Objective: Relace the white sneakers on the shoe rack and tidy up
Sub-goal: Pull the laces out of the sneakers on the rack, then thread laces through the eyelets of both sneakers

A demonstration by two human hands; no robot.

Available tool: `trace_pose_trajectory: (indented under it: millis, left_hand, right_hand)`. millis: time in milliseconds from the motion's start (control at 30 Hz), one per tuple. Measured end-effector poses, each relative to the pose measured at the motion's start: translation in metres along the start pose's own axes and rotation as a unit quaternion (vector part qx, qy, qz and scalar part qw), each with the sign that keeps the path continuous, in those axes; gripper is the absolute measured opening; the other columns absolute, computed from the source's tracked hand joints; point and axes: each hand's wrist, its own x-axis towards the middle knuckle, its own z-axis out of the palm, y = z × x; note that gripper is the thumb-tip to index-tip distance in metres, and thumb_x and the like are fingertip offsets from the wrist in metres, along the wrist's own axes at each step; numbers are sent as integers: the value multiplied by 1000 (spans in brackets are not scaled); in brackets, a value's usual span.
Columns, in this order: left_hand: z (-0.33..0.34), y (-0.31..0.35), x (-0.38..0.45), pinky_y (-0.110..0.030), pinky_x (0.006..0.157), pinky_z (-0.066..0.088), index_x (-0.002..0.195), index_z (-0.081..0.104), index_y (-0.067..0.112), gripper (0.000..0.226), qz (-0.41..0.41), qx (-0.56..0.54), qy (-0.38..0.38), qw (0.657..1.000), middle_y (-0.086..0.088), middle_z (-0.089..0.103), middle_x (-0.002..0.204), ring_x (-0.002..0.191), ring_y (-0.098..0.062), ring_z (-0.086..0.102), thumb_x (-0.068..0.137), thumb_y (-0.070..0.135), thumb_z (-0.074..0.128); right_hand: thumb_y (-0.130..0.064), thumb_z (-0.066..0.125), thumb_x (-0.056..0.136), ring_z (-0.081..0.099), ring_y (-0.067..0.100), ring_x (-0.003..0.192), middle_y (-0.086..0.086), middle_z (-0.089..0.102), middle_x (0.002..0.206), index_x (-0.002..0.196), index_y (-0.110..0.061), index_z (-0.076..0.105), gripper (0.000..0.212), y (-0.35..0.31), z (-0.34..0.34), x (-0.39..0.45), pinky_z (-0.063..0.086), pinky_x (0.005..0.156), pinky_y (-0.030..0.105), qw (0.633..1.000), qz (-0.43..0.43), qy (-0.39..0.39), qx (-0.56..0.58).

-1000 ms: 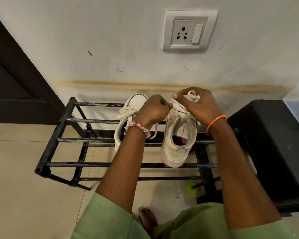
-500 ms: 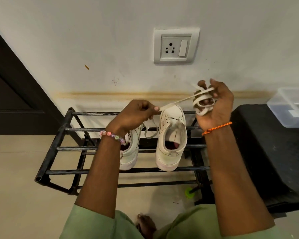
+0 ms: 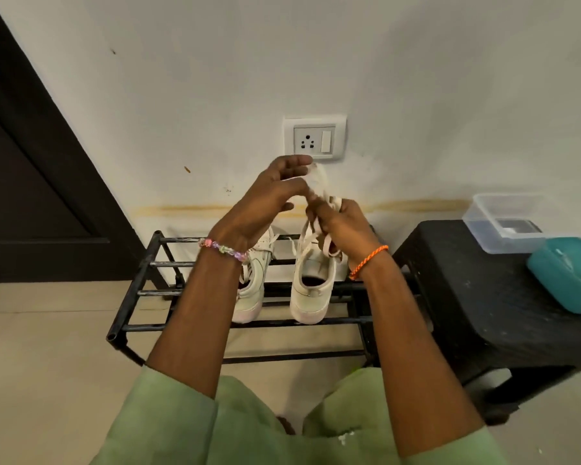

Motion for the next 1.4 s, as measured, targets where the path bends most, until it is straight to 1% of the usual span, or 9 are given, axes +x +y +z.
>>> trace_pose_trajectory:
  millis: [133, 233, 367, 533, 700, 867, 1000, 1233, 1400]
  left_hand:
    - [9, -22, -13, -24, 90, 46, 126, 54, 16, 44, -78, 145, -129, 978, -4, 59, 126, 111, -17, 58, 84, 9, 64]
    - [18, -42, -21, -22, 77, 46, 110, 67, 10, 20, -107, 237, -96, 961, -1, 64, 110, 96, -10, 57, 92, 16, 59]
    - [25, -39, -35, -33, 85, 48, 103, 67, 16, 27, -225, 61, -116, 965, -3, 65, 108, 96, -15, 59, 100, 28, 43]
    - [46, -32, -40, -22, 57, 48, 82, 60, 13, 15, -279, 228, -84, 929, -2, 62, 79, 67, -12, 56, 94, 17, 51]
    - [89, -23, -21, -18, 51, 53, 82, 59, 2, 16, -274, 34, -54, 960, -9, 57, 72, 45, -9, 59, 95, -1, 49]
    - [171, -1, 7, -22, 61, 58, 85, 59, -6, 11, -239, -104, -115, 958, -18, 63, 85, 59, -18, 69, 92, -6, 51]
    - [239, 1, 21, -19, 56, 56, 80, 57, -4, 14, -221, -107, -140, 959, -13, 64, 83, 59, -16, 66, 91, -10, 50]
    - [282, -49, 47, -20, 58, 55, 77, 57, 2, 21, -285, -77, -103, 950, -12, 64, 73, 52, -10, 63, 94, -4, 46]
    - [294, -91, 50, -21, 69, 51, 82, 53, 11, 28, -311, -48, -117, 942, -5, 57, 83, 74, -10, 56, 94, -8, 37]
  right_hand:
    - [-27, 57, 93, 39, 11, 36, -4, 39, 39, 57, -13, 49, 40, -38, -8, -10, 34, 37, 18, 978, 19, 3, 209]
    - [-27, 54, 95, 32, 6, 31, -5, 38, 39, 58, -13, 42, 41, -57, -19, -19, 27, 32, 15, 969, 24, 7, 246]
    - [-25, 55, 94, 31, 5, 30, -4, 39, 43, 58, -12, 43, 40, -54, -37, -29, 26, 31, 16, 969, 37, 59, 237]
    - [-21, 55, 93, 33, 4, 30, -4, 39, 43, 59, -12, 43, 38, -44, -68, -45, 26, 31, 16, 941, 50, 141, 302]
    - [-22, 63, 85, 38, 8, 33, -2, 45, 46, 61, -13, 49, 29, -10, -116, -54, 31, 41, 20, 963, 107, 237, 68]
    - [-46, 50, 85, 39, 11, 32, -1, 46, 51, 74, -16, 52, 33, -3, -177, -67, 30, 41, 18, 948, 173, 233, 133]
    - [-50, 34, 94, 46, 17, 39, 5, 47, 51, 73, -8, 52, 50, 2, -214, -62, 36, 41, 18, 914, 191, 297, 202]
    - [-21, 35, 98, 51, 26, 80, 17, 53, 95, 102, -5, 52, 24, 28, -256, -57, 46, 89, 38, 904, 323, 266, -87]
    - [-17, 38, 96, 52, 28, 91, 18, 51, 99, 104, -6, 50, 18, 60, -266, -55, 43, 78, 34, 891, 362, 227, -152]
